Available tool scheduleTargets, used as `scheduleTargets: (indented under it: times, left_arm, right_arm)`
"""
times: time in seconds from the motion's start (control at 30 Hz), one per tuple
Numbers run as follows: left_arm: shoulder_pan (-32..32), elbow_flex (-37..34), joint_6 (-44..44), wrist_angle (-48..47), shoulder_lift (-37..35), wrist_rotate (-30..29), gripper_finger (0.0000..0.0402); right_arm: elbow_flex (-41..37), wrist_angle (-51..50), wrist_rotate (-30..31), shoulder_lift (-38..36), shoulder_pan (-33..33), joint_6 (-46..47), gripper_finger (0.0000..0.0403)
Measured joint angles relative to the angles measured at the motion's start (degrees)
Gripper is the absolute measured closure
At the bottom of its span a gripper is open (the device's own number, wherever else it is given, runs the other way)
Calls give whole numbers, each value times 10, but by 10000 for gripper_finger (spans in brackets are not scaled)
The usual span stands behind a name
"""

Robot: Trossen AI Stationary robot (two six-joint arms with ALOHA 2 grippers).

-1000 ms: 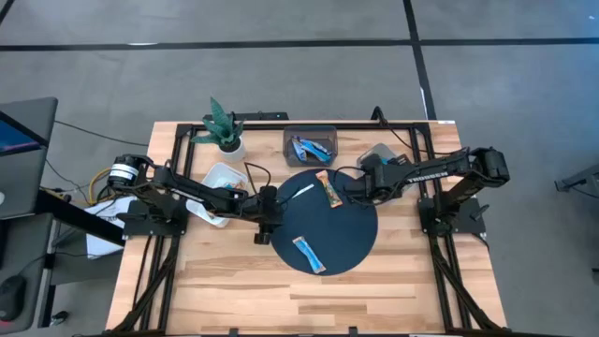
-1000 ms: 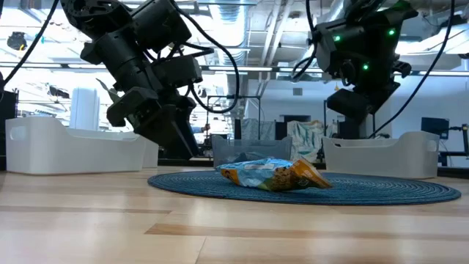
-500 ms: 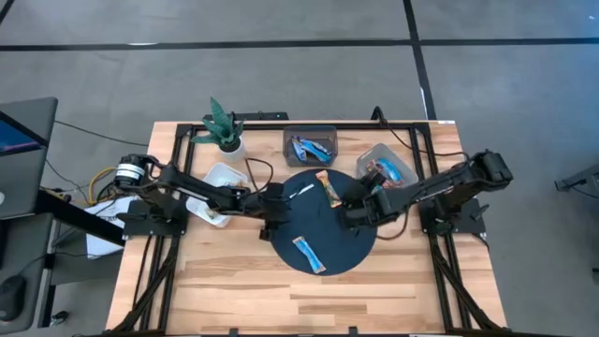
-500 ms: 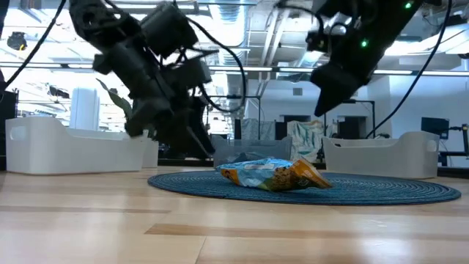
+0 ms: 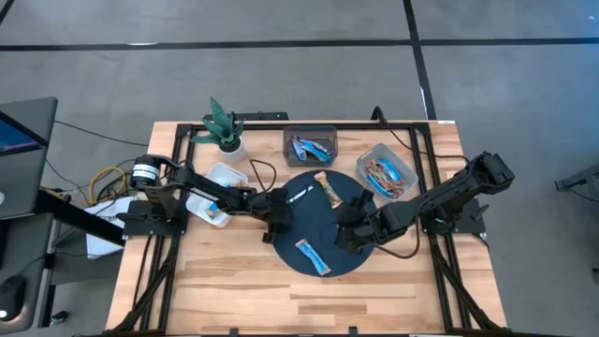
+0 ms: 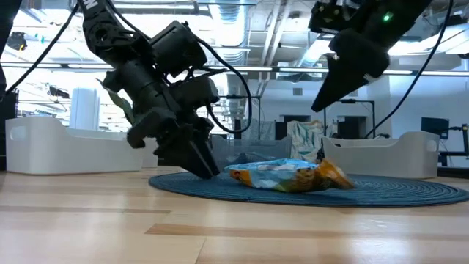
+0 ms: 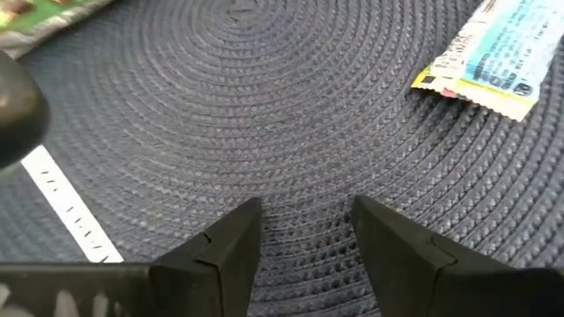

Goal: Pick and place Granola Bars by type
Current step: Put the yellow granola bar into the white bin

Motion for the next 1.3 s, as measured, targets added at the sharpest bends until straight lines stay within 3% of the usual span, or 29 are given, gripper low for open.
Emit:
scheduleTargets:
  times: [0.37, 0.63, 0.8, 1.0, 1.17, 1.3]
  left_arm:
    - [-24, 0, -33, -73, -10, 34, 223]
    - [-48, -9, -6, -134, -95, 11, 223]
    - [-53, -6, 38, -111, -132, -55, 223]
    - [-48, -6, 95, -47, -128, -61, 223]
    - [-24, -6, 153, 5, -129, -63, 223]
    - [5, -5, 219, 44, -129, -21, 223]
  right_arm:
    - [0, 6, -7, 0, 38, 2, 205]
    - [0, 7, -7, 0, 37, 2, 218]
    - [-14, 46, -10, 16, 34, -11, 224]
    - [-34, 138, -58, 74, 21, -84, 227]
    - [-33, 168, -111, 114, -8, -92, 228]
    - [-33, 172, -155, 133, -31, -92, 227]
